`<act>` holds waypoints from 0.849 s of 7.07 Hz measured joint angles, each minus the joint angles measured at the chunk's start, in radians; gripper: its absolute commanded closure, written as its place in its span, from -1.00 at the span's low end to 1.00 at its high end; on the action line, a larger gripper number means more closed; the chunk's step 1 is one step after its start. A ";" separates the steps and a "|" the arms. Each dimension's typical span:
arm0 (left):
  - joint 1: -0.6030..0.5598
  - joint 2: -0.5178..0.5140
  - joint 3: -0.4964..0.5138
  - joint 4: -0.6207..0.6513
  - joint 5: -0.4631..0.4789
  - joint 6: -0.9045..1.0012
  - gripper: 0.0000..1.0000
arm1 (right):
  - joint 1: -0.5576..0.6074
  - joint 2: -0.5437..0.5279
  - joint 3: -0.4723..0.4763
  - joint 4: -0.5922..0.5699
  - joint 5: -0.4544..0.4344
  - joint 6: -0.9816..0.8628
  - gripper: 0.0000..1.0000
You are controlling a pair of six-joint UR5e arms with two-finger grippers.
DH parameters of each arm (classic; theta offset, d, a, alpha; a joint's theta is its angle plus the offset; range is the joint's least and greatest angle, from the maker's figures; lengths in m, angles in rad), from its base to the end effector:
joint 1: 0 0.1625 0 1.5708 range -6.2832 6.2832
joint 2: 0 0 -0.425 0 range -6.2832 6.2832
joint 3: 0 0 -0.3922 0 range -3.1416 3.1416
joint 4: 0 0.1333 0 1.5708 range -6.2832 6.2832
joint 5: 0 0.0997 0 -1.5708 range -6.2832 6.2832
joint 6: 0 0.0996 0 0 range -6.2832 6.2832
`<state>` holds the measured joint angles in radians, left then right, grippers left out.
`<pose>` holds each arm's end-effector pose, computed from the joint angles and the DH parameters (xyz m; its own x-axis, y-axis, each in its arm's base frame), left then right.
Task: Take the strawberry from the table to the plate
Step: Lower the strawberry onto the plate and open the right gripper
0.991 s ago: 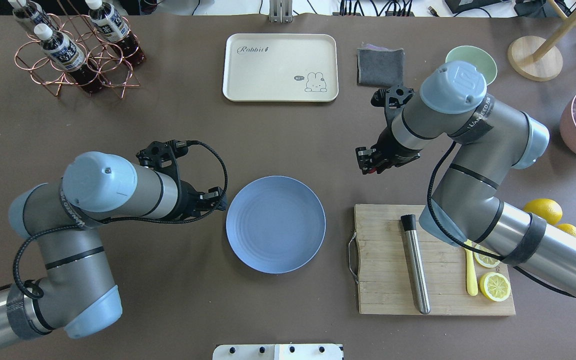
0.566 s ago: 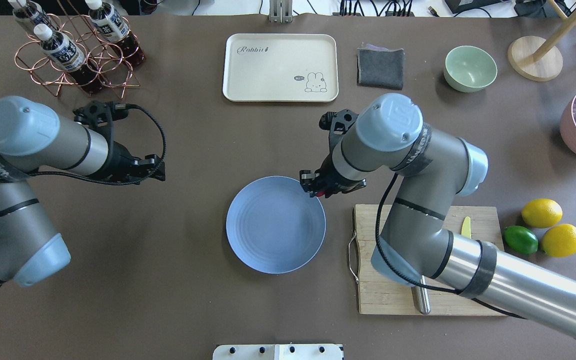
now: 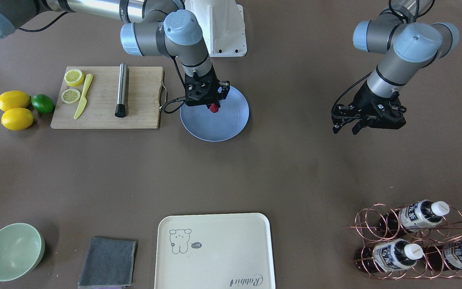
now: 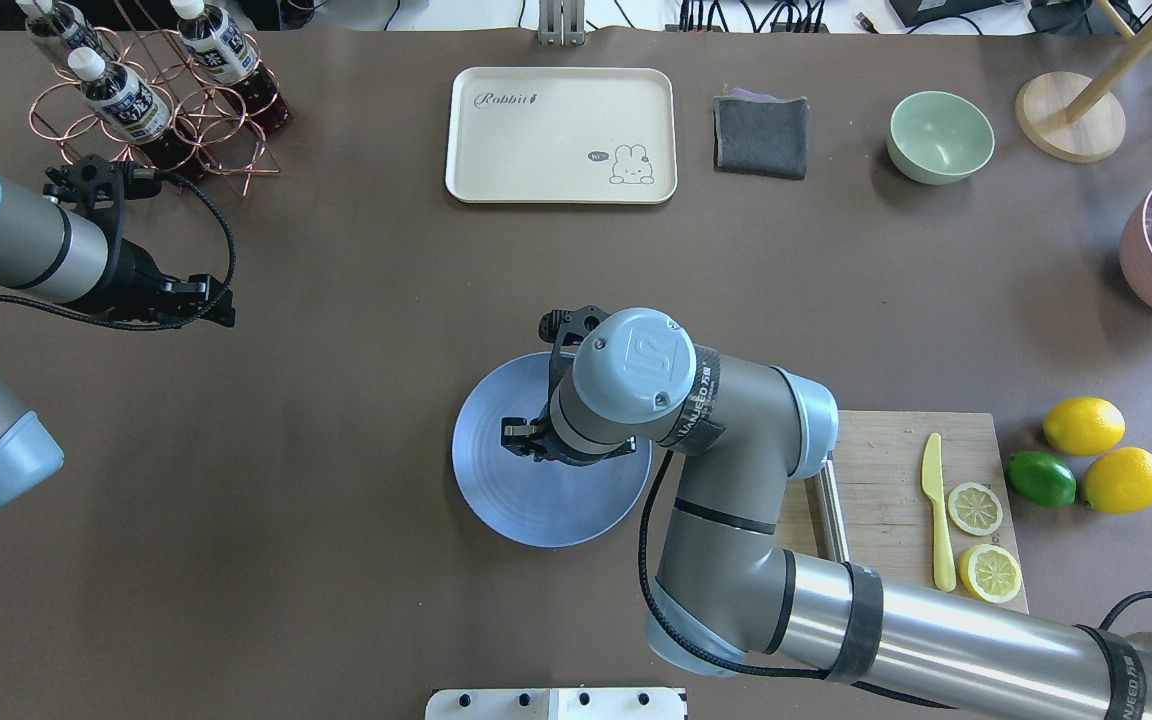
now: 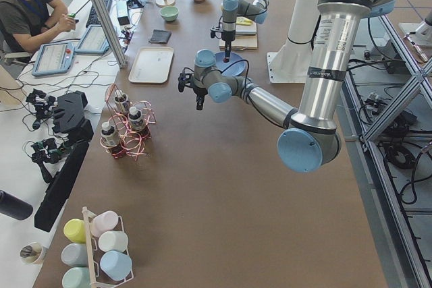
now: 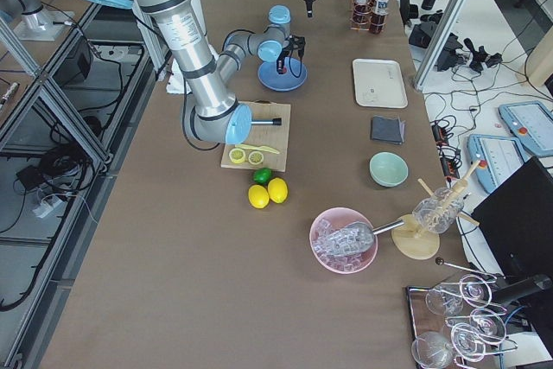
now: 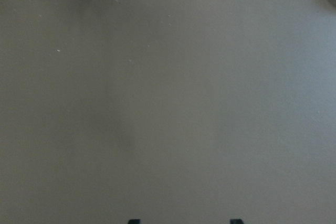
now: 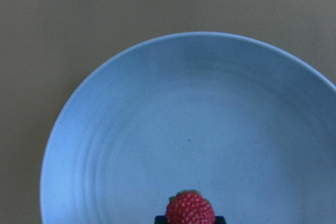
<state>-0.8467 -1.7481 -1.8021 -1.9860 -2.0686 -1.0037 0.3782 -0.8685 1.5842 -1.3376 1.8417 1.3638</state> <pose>0.3113 -0.4814 0.4113 0.6085 0.0244 -0.7932 0.1176 0.9857 0.1205 -0.6173 -0.3600 0.2045 0.5614 0.0100 0.8275 -0.0391 0.9991 0.0145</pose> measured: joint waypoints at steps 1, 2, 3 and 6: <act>-0.004 0.002 0.000 0.000 -0.001 0.006 -0.37 | -0.009 0.005 -0.012 0.001 -0.011 0.002 1.00; -0.005 0.003 -0.001 0.000 -0.002 0.007 -0.37 | -0.012 0.004 -0.016 0.001 -0.015 0.002 -0.98; -0.005 0.004 -0.002 0.000 -0.002 0.006 -0.37 | -0.013 0.002 -0.017 0.000 -0.016 0.003 -1.00; -0.006 0.003 -0.005 -0.001 -0.003 0.005 -0.37 | 0.005 -0.003 -0.009 -0.002 -0.002 0.002 -1.00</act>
<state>-0.8528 -1.7456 -1.8070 -1.9869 -2.0712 -0.9990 0.3830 -0.8720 1.5749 -1.3395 1.8396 1.3659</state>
